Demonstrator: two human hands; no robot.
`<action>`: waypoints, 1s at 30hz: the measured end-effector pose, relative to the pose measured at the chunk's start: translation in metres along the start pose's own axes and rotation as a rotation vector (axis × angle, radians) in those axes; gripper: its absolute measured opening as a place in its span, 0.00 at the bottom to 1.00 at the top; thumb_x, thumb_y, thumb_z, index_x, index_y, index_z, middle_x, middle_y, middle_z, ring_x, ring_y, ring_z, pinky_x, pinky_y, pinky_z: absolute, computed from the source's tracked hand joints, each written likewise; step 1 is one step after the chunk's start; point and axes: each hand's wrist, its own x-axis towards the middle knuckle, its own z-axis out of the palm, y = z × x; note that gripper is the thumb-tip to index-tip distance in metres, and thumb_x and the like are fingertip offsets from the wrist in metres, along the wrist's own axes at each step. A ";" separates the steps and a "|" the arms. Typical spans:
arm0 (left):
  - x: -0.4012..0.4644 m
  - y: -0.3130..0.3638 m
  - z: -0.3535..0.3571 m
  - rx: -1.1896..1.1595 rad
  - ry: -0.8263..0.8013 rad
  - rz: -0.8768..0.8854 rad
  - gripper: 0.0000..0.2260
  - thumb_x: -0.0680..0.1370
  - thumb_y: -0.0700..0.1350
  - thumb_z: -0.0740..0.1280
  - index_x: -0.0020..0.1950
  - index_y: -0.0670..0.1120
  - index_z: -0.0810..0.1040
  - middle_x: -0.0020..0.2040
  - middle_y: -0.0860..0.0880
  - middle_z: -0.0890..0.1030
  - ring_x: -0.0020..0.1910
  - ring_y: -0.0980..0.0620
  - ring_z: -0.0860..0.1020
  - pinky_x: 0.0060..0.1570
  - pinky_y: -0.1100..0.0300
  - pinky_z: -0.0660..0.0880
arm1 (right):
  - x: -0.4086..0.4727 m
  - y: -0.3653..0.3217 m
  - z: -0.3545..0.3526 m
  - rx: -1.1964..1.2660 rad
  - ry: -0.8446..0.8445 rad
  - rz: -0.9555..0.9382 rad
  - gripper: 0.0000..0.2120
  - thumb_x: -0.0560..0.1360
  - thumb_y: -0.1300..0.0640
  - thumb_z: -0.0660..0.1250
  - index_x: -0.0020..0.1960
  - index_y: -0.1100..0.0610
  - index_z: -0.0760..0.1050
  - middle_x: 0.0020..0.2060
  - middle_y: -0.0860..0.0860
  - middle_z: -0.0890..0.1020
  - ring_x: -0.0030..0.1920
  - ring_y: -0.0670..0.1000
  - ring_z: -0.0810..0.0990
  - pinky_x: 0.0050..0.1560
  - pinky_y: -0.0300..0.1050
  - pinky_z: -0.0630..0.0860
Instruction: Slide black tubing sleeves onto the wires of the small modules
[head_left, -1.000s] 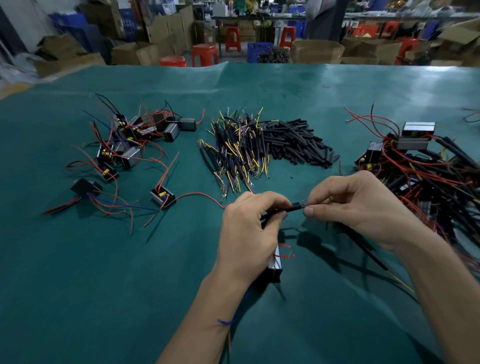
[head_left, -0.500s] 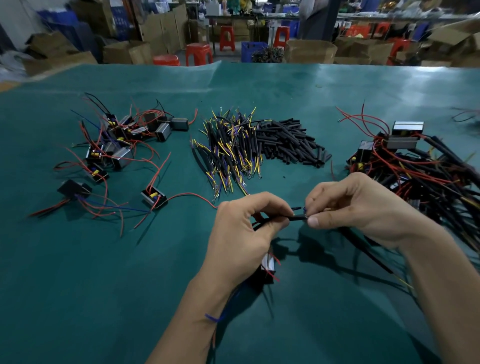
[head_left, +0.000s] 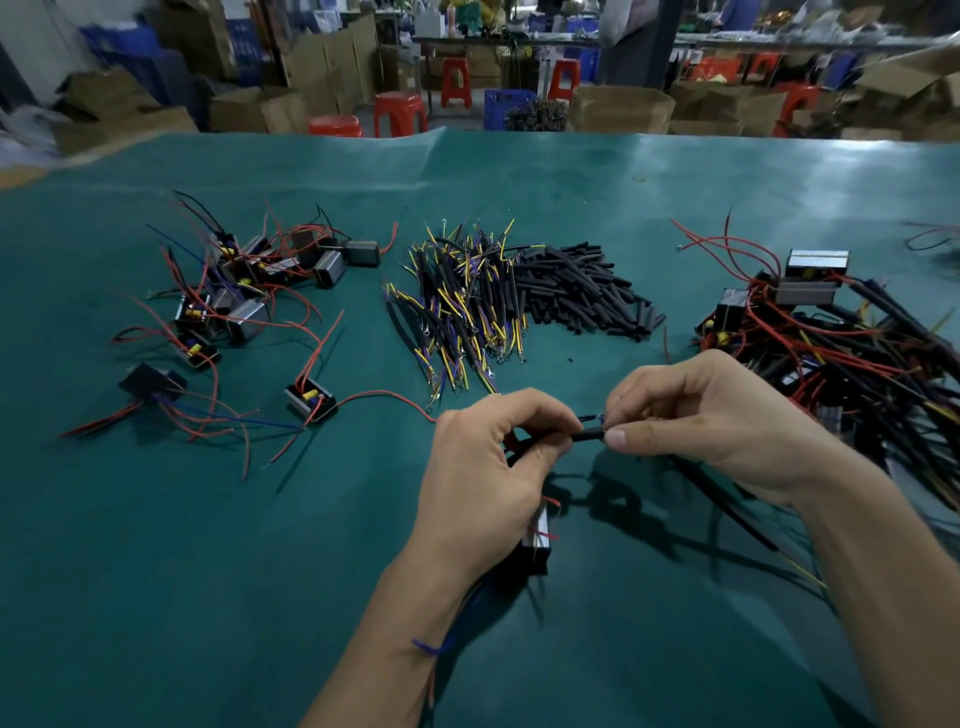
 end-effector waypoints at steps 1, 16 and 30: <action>0.000 0.000 0.000 0.002 -0.006 -0.003 0.10 0.73 0.37 0.74 0.43 0.53 0.84 0.39 0.59 0.84 0.42 0.59 0.81 0.45 0.67 0.71 | -0.001 0.001 -0.001 -0.003 -0.005 -0.002 0.11 0.63 0.52 0.80 0.41 0.57 0.86 0.41 0.69 0.81 0.38 0.56 0.73 0.42 0.51 0.68; -0.001 0.001 0.000 -0.039 -0.015 -0.014 0.06 0.73 0.39 0.73 0.43 0.51 0.85 0.40 0.59 0.84 0.44 0.57 0.82 0.47 0.63 0.73 | 0.000 0.005 -0.003 0.065 0.015 -0.005 0.11 0.59 0.57 0.82 0.37 0.60 0.86 0.39 0.66 0.82 0.39 0.57 0.77 0.43 0.48 0.73; 0.000 0.003 -0.001 -0.036 -0.029 0.006 0.06 0.72 0.37 0.76 0.44 0.48 0.85 0.39 0.58 0.85 0.41 0.57 0.83 0.45 0.68 0.74 | 0.001 0.009 0.001 0.153 -0.044 0.049 0.11 0.62 0.62 0.83 0.41 0.62 0.85 0.32 0.58 0.83 0.31 0.49 0.77 0.31 0.38 0.74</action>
